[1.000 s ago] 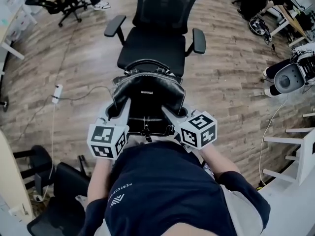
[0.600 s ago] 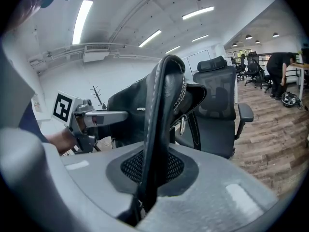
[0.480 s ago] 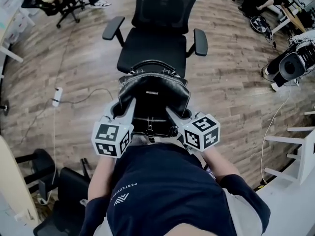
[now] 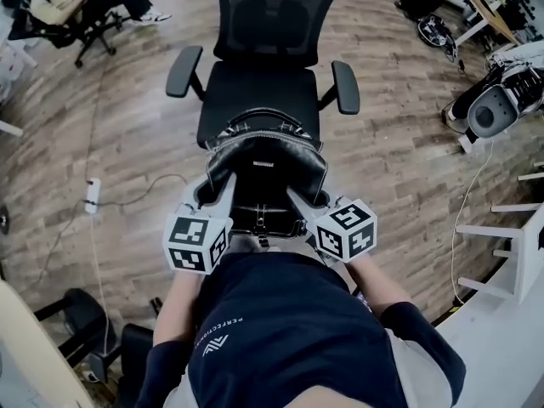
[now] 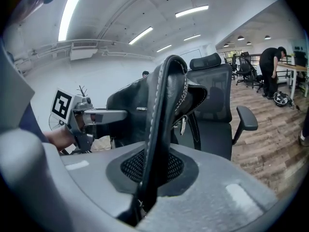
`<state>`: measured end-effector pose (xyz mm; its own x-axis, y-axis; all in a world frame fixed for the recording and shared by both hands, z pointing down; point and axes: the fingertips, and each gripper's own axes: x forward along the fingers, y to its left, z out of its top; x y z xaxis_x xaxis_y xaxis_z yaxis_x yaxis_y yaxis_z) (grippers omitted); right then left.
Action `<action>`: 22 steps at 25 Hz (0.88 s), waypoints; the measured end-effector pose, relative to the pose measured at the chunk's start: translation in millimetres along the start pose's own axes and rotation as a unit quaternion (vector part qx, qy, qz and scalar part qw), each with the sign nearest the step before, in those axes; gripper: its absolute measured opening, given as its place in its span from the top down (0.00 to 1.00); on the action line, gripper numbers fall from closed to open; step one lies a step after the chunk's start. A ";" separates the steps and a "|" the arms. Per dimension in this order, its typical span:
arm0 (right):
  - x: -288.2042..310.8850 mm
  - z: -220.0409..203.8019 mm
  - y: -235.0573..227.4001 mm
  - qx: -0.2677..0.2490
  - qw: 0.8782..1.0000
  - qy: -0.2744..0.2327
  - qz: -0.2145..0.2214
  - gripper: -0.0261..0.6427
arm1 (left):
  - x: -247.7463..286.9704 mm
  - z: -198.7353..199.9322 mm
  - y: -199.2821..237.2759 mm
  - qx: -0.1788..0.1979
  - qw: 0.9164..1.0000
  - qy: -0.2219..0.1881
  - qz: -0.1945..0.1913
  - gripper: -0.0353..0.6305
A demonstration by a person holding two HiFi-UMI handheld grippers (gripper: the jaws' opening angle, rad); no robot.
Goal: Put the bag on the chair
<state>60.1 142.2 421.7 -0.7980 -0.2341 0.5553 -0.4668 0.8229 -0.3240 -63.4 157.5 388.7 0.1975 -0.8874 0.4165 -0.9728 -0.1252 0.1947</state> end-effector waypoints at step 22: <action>126.0 90.9 -76.0 0.018 0.998 -0.003 -0.064 0.92 | 122.4 57.8 120.5 0.023 0.998 0.029 -0.053 0.84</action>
<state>-39.6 3.1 446.7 -0.7333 -0.3388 0.5895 -0.5783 0.7667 -0.2787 -163.5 8.1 411.7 0.3046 -0.8414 0.4463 -0.9505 -0.2382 0.1995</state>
